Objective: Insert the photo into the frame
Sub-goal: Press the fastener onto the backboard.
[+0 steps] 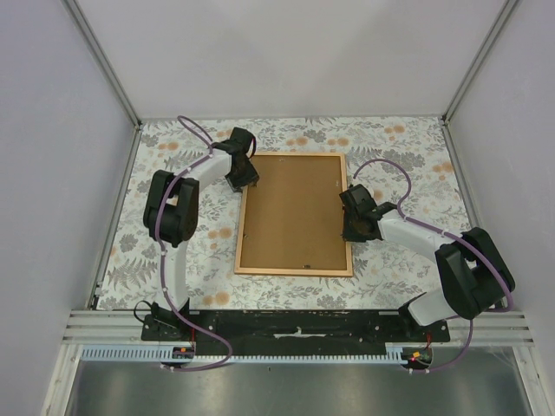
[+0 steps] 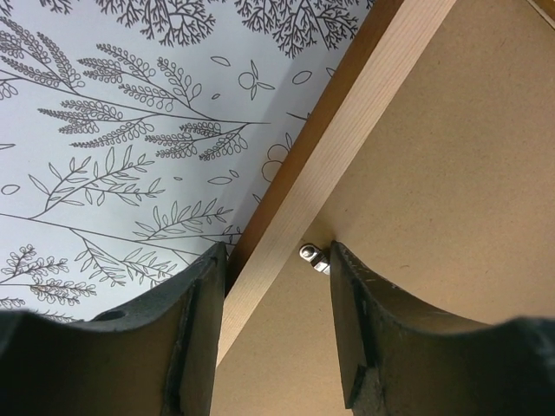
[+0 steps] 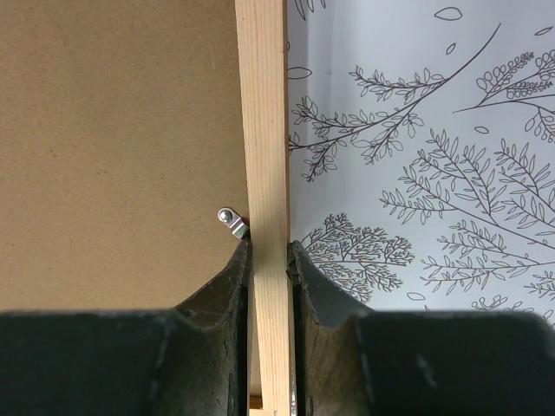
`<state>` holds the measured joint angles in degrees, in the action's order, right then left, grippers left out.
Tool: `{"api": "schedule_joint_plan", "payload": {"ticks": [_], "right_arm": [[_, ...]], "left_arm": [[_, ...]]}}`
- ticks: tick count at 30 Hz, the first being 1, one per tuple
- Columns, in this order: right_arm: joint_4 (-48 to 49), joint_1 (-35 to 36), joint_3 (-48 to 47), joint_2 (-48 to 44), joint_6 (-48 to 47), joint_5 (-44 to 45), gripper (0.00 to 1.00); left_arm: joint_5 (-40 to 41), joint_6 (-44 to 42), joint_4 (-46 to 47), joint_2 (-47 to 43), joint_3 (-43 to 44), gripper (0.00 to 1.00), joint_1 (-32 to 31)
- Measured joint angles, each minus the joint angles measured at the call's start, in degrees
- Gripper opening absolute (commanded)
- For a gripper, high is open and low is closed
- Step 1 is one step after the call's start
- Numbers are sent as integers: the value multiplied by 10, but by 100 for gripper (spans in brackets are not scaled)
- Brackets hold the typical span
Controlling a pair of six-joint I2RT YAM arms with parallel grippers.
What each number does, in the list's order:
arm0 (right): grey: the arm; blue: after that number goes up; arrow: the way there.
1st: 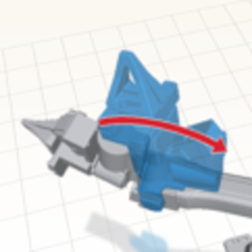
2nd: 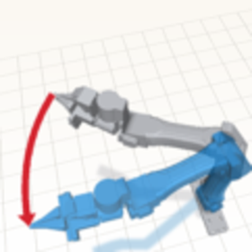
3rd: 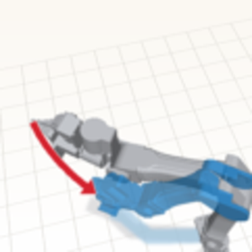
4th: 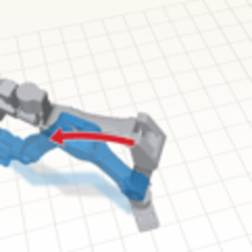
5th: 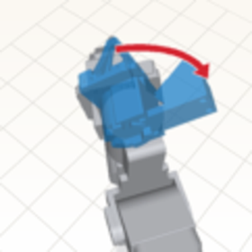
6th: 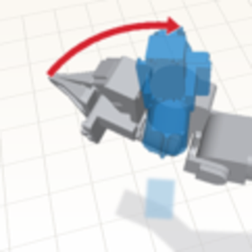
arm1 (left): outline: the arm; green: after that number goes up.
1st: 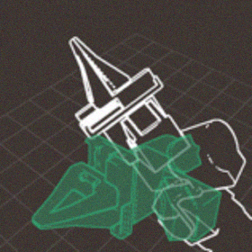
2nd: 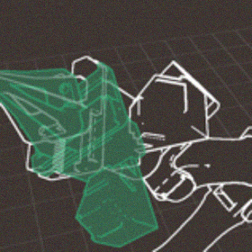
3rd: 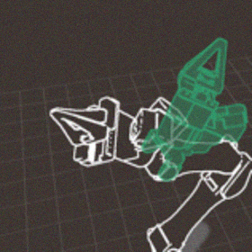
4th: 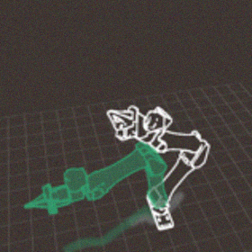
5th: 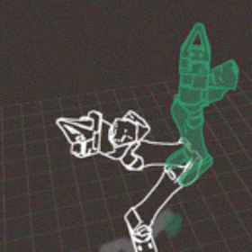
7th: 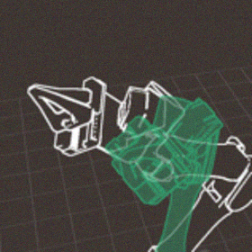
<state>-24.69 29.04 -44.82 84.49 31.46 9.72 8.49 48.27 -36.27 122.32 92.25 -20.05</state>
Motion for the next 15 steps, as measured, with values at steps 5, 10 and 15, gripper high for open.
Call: {"api": "schedule_joint_plan", "payload": {"ticks": [5,10,15], "right_arm": [[0,0,0,0,0,0,0],[0,0,0,0,0,0,0],[0,0,0,1,0,0,0]], "left_arm": [[-1,-14,11,-9,-14,39,0],[0,-24,17,-11,-19,32,0],[0,-49,17,-13,-19,57,0]]}}
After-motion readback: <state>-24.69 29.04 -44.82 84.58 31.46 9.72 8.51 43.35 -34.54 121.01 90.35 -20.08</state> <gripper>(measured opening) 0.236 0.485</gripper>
